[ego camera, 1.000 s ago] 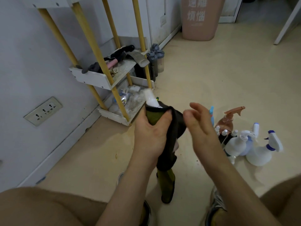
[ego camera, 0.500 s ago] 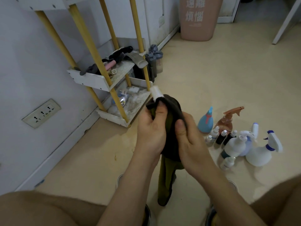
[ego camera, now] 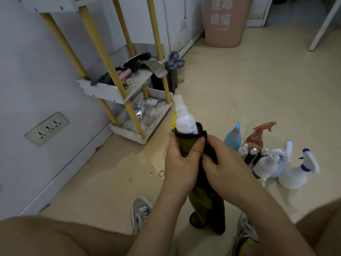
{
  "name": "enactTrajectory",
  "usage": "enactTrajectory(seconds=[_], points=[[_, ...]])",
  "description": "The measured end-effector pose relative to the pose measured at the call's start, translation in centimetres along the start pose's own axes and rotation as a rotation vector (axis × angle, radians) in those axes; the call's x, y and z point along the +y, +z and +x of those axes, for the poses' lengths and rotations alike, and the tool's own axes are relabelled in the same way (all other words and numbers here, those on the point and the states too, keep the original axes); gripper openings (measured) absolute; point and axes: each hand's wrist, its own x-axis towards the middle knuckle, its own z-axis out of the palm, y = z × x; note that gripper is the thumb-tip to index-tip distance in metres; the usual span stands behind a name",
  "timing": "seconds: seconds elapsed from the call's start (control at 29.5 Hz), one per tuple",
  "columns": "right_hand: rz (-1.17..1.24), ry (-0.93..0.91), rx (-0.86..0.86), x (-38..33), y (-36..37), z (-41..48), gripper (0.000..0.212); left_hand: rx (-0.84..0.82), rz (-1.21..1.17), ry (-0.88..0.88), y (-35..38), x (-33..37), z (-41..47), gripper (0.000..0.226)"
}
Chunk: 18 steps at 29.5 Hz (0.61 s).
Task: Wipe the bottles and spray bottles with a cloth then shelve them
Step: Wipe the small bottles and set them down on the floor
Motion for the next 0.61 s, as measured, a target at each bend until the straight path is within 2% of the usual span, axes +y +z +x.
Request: enactTrajectory(seconds=[0.14,0.17,0.2,0.27,0.3,0.34,0.41,0.47,0.54,0.61], points=[[-0.513,-0.130,0.203,-1.4,-1.8,-0.5,0.012,0.022,0.129,0.058,-0.7,0.3,0.1,0.035],[-0.529,-0.115,0.266,-1.3,-2.7,-0.5,0.013,0.025,0.169,0.061,-1.3,0.3,0.2,0.038],[-0.403,-0.043,0.288,-1.4,-3.6,-0.4,0.025,0.019,0.200,0.068,-1.8,0.3,0.2,0.041],[0.054,0.159,0.152,-1.6,-4.4,-0.1,0.052,-0.026,0.280,0.108,-2.6,0.2,-0.1,0.047],[0.216,0.223,0.064,-2.0,-4.0,0.1,0.059,-0.069,0.340,0.147,-2.6,0.1,-0.4,0.049],[0.310,0.233,0.028,-1.8,-3.3,0.2,0.058,-0.120,0.407,0.208,-2.5,0.0,-0.8,0.047],[0.356,0.175,0.135,-1.0,-2.0,0.2,0.037,-0.196,0.539,0.343,-2.6,-0.1,-1.3,0.037],[0.351,0.132,0.268,-0.4,-2.0,0.0,0.025,-0.190,0.606,0.370,-3.4,-0.1,-1.1,0.041],[0.392,0.149,0.355,-0.2,-3.1,-0.2,0.033,-0.068,0.566,0.257,-4.3,0.4,-0.7,0.048],[0.398,0.138,0.406,-0.5,-4.6,-0.3,0.048,0.109,0.271,0.041,-4.4,1.1,-0.1,0.044]])
